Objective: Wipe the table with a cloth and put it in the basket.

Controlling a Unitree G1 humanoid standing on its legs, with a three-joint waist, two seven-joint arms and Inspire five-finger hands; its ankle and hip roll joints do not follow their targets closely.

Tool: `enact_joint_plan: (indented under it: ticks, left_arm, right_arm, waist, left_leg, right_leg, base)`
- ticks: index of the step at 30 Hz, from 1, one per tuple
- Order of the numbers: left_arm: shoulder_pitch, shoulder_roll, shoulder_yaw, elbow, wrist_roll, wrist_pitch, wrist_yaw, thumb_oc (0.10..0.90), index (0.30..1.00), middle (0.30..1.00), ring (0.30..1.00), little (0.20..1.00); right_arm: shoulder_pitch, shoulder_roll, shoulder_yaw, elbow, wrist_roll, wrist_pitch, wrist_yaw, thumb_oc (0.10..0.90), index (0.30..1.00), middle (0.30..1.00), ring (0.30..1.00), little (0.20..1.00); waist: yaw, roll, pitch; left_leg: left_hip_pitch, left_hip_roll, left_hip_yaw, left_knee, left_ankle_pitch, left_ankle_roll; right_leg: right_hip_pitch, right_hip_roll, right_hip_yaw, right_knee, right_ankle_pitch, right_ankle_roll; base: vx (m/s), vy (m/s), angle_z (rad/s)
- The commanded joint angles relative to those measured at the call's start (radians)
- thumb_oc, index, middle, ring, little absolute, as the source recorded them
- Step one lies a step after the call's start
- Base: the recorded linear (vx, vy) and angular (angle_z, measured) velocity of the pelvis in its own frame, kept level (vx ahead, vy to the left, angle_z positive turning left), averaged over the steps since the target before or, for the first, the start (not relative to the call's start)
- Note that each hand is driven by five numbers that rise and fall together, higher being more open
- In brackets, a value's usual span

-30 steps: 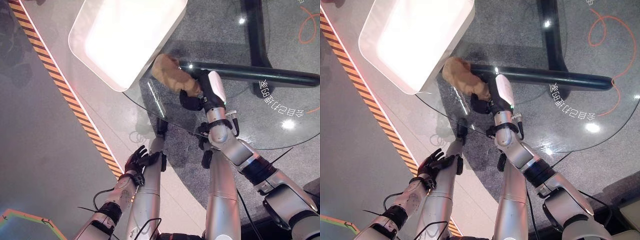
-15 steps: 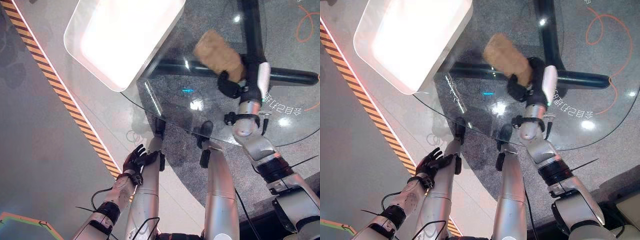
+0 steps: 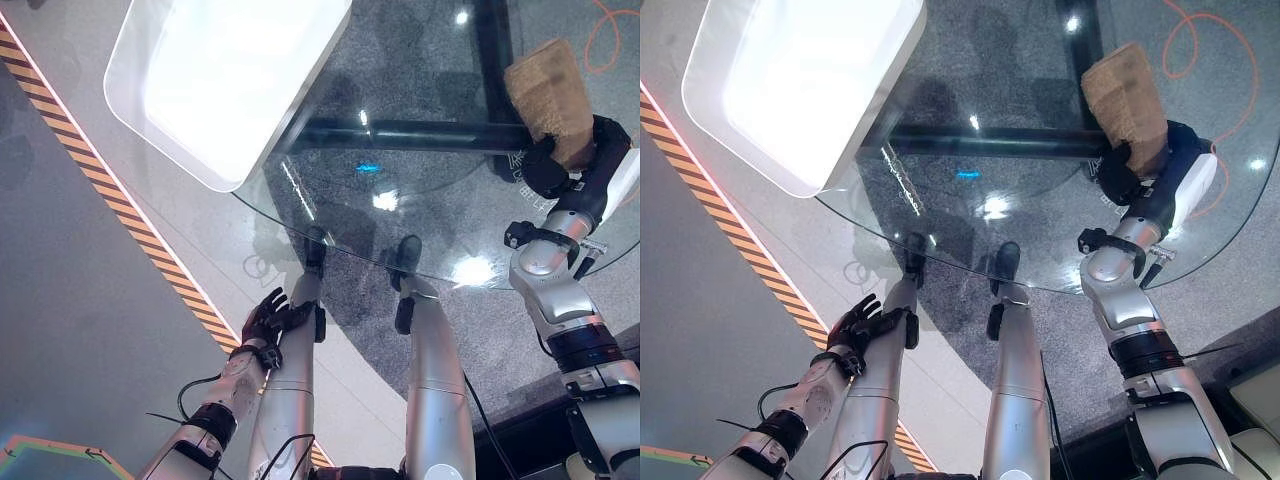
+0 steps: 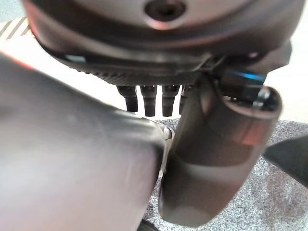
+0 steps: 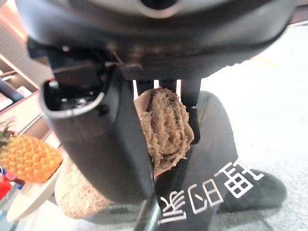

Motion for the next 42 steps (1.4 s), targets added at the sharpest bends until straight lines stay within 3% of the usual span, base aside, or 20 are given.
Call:
enact_joint_plan:
  ticks: [1,5,16,23,28,36,42]
  left_arm:
    - [0.166,-0.029,-0.001,0.012,-0.022,-0.015,0.003,0.800,0.900,0.900,0.900,0.900]
    - [0.166,-0.035,0.000,0.007,-0.019,-0.011,0.006,0.800,0.900,0.900,0.900,0.900]
    - [0.160,-0.044,0.001,-0.005,-0.016,0.009,0.012,0.800,0.900,0.900,0.900,0.900]
    - [0.168,-0.062,0.016,0.003,0.004,0.004,0.018,0.800,0.900,0.900,0.900,0.900]
    - [0.161,-0.076,0.034,0.013,0.022,0.001,0.012,0.800,0.900,0.900,0.900,0.900]
    - [0.155,-0.072,0.031,0.023,0.034,-0.013,-0.005,0.800,0.900,0.900,0.900,0.900]
    - [0.142,-0.063,0.025,0.024,0.036,-0.013,-0.015,0.800,0.900,0.900,0.900,0.900]
  right_arm:
    - [0.012,-0.074,-0.145,-0.070,0.006,-0.155,-0.209,0.100,0.300,0.300,0.300,0.200]
    - [0.001,-0.057,-0.157,-0.077,-0.021,-0.161,-0.258,0.100,0.300,0.300,0.300,0.200]
    - [-0.031,-0.039,-0.125,-0.112,-0.038,-0.123,-0.190,0.100,0.300,0.300,0.300,0.200]
    - [0.016,0.054,-0.058,-0.240,-0.110,-0.071,0.010,0.100,0.300,0.300,0.300,0.200]
    - [0.040,0.118,0.046,-0.283,-0.191,-0.018,0.238,0.100,0.300,0.300,0.300,0.200]
    - [0.018,0.131,0.192,-0.324,-0.215,-0.011,0.488,0.100,0.300,0.300,0.300,0.200]
    - [-0.007,0.139,0.278,-0.322,-0.193,-0.040,0.595,0.100,0.300,0.300,0.300,0.200]
  waist:
    - [0.006,0.012,-0.022]
    - [0.009,0.015,-0.022]
    - [0.015,0.016,-0.022]
    - [0.010,0.008,-0.022]
    - [0.006,0.005,-0.022]
    - [0.016,0.007,-0.022]
    - [0.023,0.011,-0.022]
  left_leg:
    - [0.009,-0.043,0.132,0.083,-0.124,0.047]
    - [0.013,-0.044,0.129,0.077,-0.121,0.046]
    - [0.012,-0.045,0.123,0.073,-0.116,0.046]
    - [0.013,-0.047,0.127,0.067,-0.111,0.047]
    - [0.017,-0.045,0.137,0.062,-0.108,0.046]
    - [0.015,-0.049,0.139,0.061,-0.103,0.045]
    - [0.014,-0.051,0.144,0.065,-0.103,0.046]
  right_leg:
    - [0.008,0.106,0.029,-0.176,0.161,0.034]
    - [0.013,0.107,0.029,-0.181,0.160,0.031]
    - [0.014,0.107,0.029,-0.183,0.159,0.030]
    - [0.014,0.111,0.029,-0.184,0.157,0.026]
    - [0.016,0.110,0.029,-0.184,0.152,0.023]
    - [0.015,0.102,0.021,-0.186,0.154,0.021]
    - [0.013,0.098,0.015,-0.181,0.151,0.019]
  base:
    - [0.00,0.000,0.00]
    - [0.00,0.000,0.00]
    - [0.00,0.000,0.00]
    - [0.00,0.000,0.00]
    - [0.00,0.000,0.00]
    - [0.00,0.000,0.00]
    - [0.00,0.000,0.00]
